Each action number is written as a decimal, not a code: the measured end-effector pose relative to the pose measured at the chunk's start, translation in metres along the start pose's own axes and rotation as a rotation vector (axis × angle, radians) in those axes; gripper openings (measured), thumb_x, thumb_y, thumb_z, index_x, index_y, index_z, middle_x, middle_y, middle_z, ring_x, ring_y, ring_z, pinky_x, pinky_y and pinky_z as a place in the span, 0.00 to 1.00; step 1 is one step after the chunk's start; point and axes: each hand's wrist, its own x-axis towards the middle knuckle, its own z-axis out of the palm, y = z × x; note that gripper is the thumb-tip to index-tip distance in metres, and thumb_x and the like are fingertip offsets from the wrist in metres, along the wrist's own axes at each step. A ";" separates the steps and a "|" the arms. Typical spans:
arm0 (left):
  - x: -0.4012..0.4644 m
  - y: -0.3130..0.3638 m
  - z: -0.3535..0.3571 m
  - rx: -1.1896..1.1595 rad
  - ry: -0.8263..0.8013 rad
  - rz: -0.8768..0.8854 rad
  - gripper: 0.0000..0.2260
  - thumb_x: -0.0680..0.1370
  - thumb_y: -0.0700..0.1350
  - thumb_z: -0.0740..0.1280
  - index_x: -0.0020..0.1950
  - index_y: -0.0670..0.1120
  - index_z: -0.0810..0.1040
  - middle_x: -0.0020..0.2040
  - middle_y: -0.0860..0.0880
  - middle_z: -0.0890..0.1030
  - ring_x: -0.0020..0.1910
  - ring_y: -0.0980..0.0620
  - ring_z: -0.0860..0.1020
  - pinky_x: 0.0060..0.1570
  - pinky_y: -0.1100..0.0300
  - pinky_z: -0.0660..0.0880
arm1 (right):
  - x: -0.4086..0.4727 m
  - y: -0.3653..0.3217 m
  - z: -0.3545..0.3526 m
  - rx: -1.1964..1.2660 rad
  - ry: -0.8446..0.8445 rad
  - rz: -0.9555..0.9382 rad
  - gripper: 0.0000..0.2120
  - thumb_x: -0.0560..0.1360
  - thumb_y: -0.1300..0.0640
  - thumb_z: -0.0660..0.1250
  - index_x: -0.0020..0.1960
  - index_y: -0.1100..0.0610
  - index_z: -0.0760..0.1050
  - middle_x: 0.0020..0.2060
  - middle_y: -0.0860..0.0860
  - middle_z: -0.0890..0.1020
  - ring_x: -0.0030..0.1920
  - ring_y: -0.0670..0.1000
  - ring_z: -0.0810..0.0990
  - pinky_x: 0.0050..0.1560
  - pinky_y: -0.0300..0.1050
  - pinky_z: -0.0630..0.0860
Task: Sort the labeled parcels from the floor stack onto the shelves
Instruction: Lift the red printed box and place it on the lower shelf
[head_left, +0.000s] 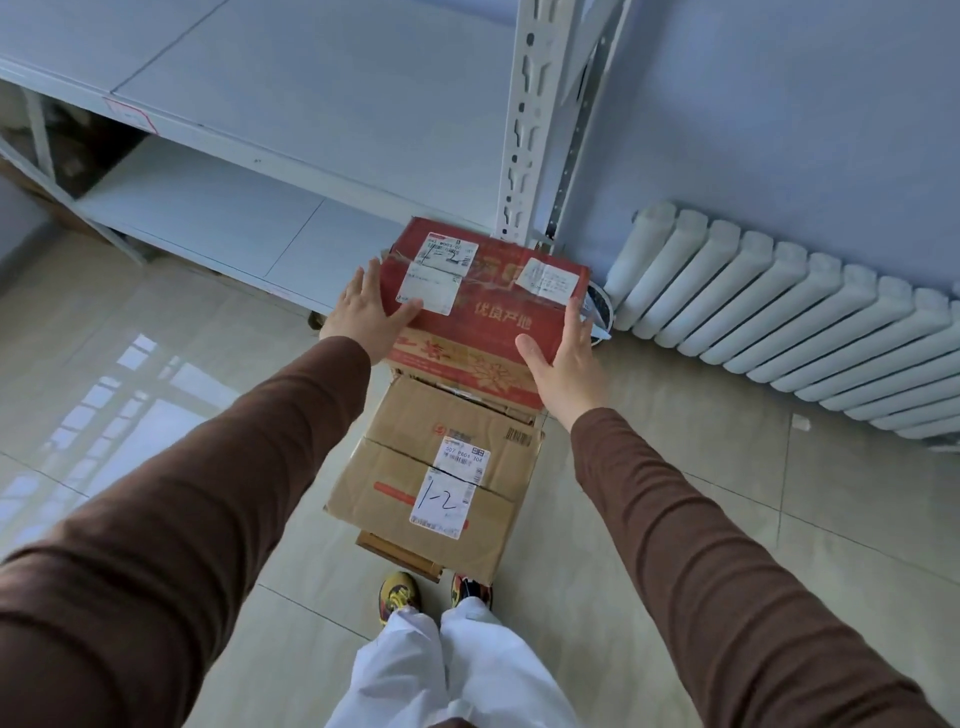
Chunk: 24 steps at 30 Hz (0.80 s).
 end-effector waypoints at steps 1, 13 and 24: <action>0.004 0.000 0.002 -0.029 -0.006 -0.019 0.41 0.80 0.68 0.60 0.84 0.50 0.47 0.81 0.43 0.61 0.77 0.40 0.66 0.74 0.41 0.67 | 0.003 0.001 0.002 0.026 0.000 0.012 0.45 0.79 0.31 0.57 0.83 0.46 0.35 0.83 0.58 0.46 0.80 0.61 0.60 0.74 0.58 0.68; -0.005 -0.015 -0.008 -0.168 0.097 -0.123 0.30 0.79 0.64 0.65 0.72 0.46 0.67 0.64 0.48 0.78 0.55 0.47 0.78 0.55 0.49 0.79 | -0.010 -0.015 0.024 0.201 0.099 -0.067 0.49 0.80 0.39 0.66 0.80 0.42 0.28 0.83 0.52 0.53 0.79 0.55 0.65 0.72 0.58 0.72; -0.075 -0.100 -0.099 -0.235 0.333 -0.237 0.26 0.79 0.61 0.67 0.70 0.47 0.69 0.60 0.50 0.78 0.52 0.49 0.79 0.52 0.51 0.79 | -0.045 -0.115 0.060 0.148 -0.046 -0.253 0.49 0.81 0.39 0.64 0.83 0.54 0.33 0.84 0.52 0.46 0.81 0.53 0.58 0.74 0.42 0.60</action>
